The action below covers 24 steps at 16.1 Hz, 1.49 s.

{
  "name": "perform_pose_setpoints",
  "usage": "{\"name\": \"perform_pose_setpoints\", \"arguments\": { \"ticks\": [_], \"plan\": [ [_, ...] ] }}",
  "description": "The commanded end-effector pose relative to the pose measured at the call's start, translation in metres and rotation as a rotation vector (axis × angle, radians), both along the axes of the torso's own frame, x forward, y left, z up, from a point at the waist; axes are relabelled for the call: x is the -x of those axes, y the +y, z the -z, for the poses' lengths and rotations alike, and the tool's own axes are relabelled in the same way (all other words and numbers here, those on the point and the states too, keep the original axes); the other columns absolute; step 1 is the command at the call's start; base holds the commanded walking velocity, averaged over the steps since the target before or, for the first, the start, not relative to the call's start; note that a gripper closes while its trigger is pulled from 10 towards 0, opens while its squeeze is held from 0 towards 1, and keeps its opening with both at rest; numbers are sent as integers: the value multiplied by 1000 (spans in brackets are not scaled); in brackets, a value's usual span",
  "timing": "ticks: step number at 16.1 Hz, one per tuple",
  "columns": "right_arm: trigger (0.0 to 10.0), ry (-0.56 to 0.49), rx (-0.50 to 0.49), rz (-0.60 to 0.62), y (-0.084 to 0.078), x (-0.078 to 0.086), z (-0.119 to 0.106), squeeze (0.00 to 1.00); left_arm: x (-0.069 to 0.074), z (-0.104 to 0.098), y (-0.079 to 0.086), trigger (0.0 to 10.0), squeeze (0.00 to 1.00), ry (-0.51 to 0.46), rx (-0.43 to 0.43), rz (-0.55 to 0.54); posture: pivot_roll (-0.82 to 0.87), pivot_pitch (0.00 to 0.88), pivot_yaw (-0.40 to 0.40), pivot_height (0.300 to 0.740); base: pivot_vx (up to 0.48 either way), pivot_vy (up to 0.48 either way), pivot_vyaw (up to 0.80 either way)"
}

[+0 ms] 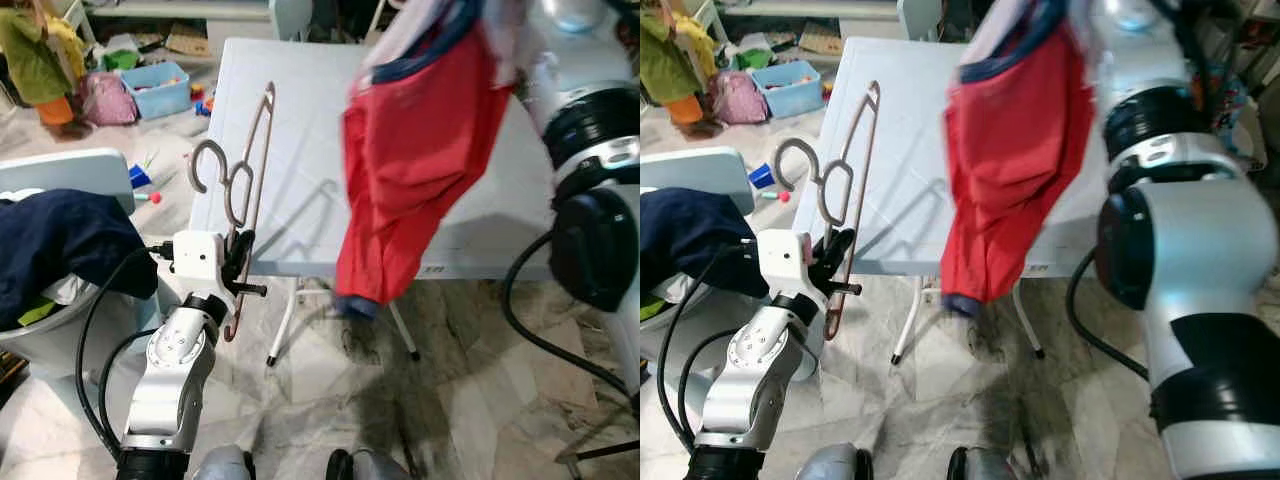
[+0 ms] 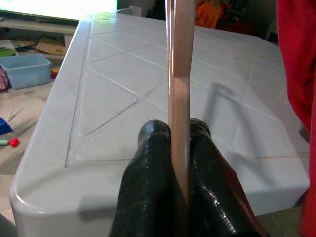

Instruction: Hang hanger

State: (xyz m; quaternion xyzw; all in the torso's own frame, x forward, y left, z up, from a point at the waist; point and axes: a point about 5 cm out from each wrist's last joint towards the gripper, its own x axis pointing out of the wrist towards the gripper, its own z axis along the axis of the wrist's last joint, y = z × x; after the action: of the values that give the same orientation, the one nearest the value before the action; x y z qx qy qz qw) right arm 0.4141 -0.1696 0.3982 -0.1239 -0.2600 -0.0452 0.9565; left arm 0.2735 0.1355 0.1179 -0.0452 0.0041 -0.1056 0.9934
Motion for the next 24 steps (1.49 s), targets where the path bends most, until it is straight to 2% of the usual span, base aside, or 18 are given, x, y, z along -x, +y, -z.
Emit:
{"name": "perform_pose_setpoints", "arguments": {
  "ticks": [1,4,5,6,7,8,9,10,11,13,15,16,17,18,19,21,22,24],
  "plan": [
    [10000,53,-16,51,-17,-3,18,0,1,1,-4,10000,0,9,-8,0,136,60,-109,740,0,0,0],
    [10000,333,55,41,-21,-12,96,0,-1,-1,-7,10000,0,8,-9,5,136,60,-110,740,0,0,0],
    [10000,487,98,-15,-17,-12,134,71,-1,-1,-7,10000,0,7,-9,5,140,63,-108,740,0,0,0],
    [10000,596,119,-48,-17,-9,162,1000,-1,-2,-6,10000,0,7,-10,5,140,63,-104,740,0,0,0],
    [10000,725,145,-131,-14,-2,195,1000,-1,0,-6,10000,0,12,-12,10,135,62,-100,740,0,0,0],
    [10000,780,205,-180,-11,2,210,1000,0,0,-7,10000,0,15,-14,15,135,62,-99,740,0,0,0],
    [10000,880,394,-307,-7,12,235,1000,0,2,-9,10000,0,24,-18,29,131,60,-93,740,0,0,0],
    [10000,890,418,-341,-6,14,237,1000,0,3,-9,10000,0,26,-18,31,131,60,-93,740,0,0,0],
    [10000,912,454,-437,-8,18,240,1000,0,4,-11,10000,0,35,-19,41,125,57,-88,740,0,0,0],
    [10000,900,466,-565,-9,24,240,1000,1,7,-14,10000,0,50,-25,66,114,50,-80,740,0,0,0],
    [10000,866,497,-598,-10,26,238,1000,1,8,-14,10000,0,52,-27,71,114,50,-80,740,0,0,0],
    [10000,640,505,-584,-19,29,218,1000,2,10,-14,10000,0,59,-32,78,106,46,-77,740,0,0,0],
    [10000,576,470,-544,-24,28,209,1000,2,11,-14,10000,0,62,-33,78,106,46,-77,740,0,0,0],
    [10000,497,384,-460,-33,26,197,1000,2,11,-14,10000,0,64,-34,80,100,46,-72,740,0,0,0],
    [10000,466,311,-425,-41,25,192,1000,2,12,-14,10000,0,66,-36,82,100,46,-72,740,0,0,0],
    [10000,450,258,-407,-47,26,189,1000,2,12,-14,10000,0,68,-38,83,100,46,-72,740,0,0,0],
    [10000,469,199,-411,-53,27,192,1000,2,12,-14,10000,0,69,-41,86,98,44,-66,740,0,0,0],
    [10000,493,178,-466,-52,29,195,1000,2,12,-13,10000,0,72,-33,97,98,44,-66,740,0,0,0]
  ]
}}
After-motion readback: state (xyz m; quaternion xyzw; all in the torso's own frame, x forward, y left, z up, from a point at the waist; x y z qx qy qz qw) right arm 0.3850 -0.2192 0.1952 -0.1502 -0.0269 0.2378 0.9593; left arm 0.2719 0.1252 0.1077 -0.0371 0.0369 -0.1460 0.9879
